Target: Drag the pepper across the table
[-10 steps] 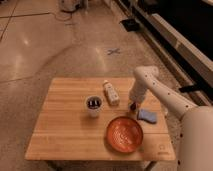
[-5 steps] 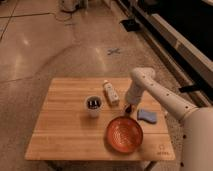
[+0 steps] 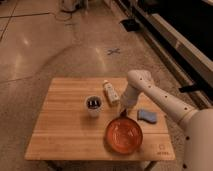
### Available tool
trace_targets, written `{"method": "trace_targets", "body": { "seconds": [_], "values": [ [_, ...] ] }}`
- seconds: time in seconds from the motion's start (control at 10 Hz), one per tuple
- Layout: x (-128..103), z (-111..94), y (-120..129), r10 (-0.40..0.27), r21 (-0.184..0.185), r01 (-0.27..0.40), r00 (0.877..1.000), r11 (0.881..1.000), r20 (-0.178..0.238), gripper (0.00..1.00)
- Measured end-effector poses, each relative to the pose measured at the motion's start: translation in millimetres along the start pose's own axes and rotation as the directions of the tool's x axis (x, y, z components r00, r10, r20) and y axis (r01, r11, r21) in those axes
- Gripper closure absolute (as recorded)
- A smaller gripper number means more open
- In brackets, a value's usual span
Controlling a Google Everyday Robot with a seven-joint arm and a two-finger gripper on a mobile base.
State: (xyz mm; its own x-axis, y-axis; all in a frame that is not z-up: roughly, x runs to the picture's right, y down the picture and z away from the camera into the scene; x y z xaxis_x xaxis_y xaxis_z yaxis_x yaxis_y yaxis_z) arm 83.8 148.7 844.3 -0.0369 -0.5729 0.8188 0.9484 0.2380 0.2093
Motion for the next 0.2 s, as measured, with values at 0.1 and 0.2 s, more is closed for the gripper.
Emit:
{"method": "trace_targets", "body": {
  "seconds": [0.1,0.2],
  "values": [
    [-0.2,-0.5,1.1,0.002,0.0,-0.002,1.0,1.0,-0.001,0.9],
    [-0.3,-0.5,1.7,0.003,0.001,-0.003,1.0,1.0,-0.001,0.82]
  ]
}}
